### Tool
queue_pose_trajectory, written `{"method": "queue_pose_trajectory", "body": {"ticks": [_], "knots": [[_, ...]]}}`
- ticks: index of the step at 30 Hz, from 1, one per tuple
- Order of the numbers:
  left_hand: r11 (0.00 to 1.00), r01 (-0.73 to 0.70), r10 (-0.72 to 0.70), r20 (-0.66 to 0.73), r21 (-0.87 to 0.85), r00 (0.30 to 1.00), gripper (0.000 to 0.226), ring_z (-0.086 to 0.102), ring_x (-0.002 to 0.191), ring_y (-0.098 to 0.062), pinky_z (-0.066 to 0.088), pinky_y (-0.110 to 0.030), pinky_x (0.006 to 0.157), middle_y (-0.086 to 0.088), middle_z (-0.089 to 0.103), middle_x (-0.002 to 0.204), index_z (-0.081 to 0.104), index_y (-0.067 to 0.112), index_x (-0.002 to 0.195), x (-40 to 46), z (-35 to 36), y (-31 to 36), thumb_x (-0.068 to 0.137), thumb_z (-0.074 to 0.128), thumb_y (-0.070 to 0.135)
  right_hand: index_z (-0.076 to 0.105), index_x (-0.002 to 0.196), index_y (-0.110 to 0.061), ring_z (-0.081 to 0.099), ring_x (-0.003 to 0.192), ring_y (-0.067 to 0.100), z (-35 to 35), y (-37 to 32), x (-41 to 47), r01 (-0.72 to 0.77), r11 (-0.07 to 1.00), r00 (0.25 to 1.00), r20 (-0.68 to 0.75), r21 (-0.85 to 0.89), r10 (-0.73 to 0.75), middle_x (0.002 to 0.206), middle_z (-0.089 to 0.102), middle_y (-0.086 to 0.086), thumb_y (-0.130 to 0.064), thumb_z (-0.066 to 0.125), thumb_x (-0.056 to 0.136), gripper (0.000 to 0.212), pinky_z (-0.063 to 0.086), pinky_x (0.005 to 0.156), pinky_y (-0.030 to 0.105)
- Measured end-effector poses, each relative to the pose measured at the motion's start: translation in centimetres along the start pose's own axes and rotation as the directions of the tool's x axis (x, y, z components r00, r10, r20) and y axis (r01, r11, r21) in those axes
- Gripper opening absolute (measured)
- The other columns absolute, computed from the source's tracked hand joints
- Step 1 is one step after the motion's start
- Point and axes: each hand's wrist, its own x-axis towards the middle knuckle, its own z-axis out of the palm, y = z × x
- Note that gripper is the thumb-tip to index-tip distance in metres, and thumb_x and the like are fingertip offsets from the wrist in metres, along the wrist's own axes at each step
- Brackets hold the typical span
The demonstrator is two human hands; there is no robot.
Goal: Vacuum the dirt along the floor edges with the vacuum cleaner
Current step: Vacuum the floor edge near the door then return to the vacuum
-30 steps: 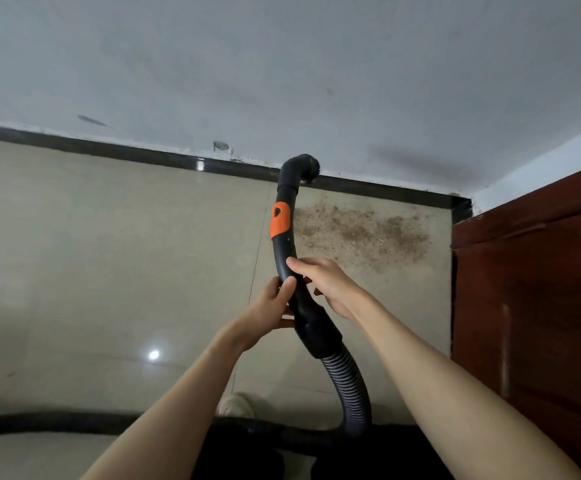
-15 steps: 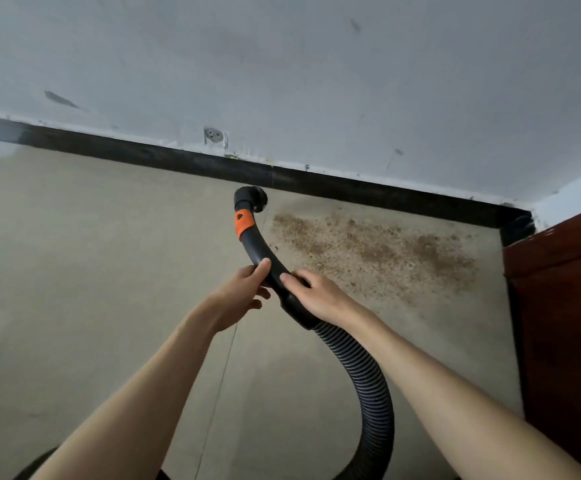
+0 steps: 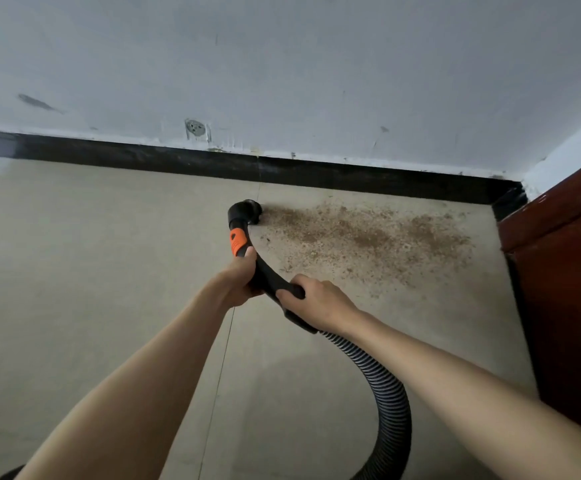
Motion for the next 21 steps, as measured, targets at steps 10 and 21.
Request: {"method": "queue_pose_trajectory", "body": {"ticks": [10, 21], "knots": [[0.999, -0.023, 0.026, 0.060, -0.048, 0.998, 0.053, 0.048, 0.103, -0.027, 0.041, -0.038, 0.087, -0.017, 0.048, 0.121, 0.024, -0.003, 0.142, 2.0, -0.6, -2.5, 0.104, 0.030, 0.034, 0.064, 0.098, 0.003, 0.067, 0.063, 0.031, 2.0, 1.6, 0.4, -0.404, 0.795, 0.903, 0.339, 0.453, 0.266, 0.081, 0.071, 0.025, -0.061, 0.065, 0.081, 0.066, 0.055, 0.057, 0.032], [0.990, -0.099, 0.109, -0.096, 0.103, 0.989, 0.052, 0.051, 0.102, -0.028, 0.046, -0.039, 0.083, -0.013, 0.048, 0.115, 0.032, 0.000, 0.138, 5.6, 0.4, -3.7, 0.103, 0.031, 0.038, 0.068, 0.093, 0.000, 0.071, 0.080, 0.033, 5.2, 3.3, 1.7, -0.262, 0.860, 0.963, 0.066, 0.437, 0.260, 0.089, 0.072, 0.015, -0.066, 0.059, 0.080, 0.068, 0.057, 0.079, 0.046]]}}
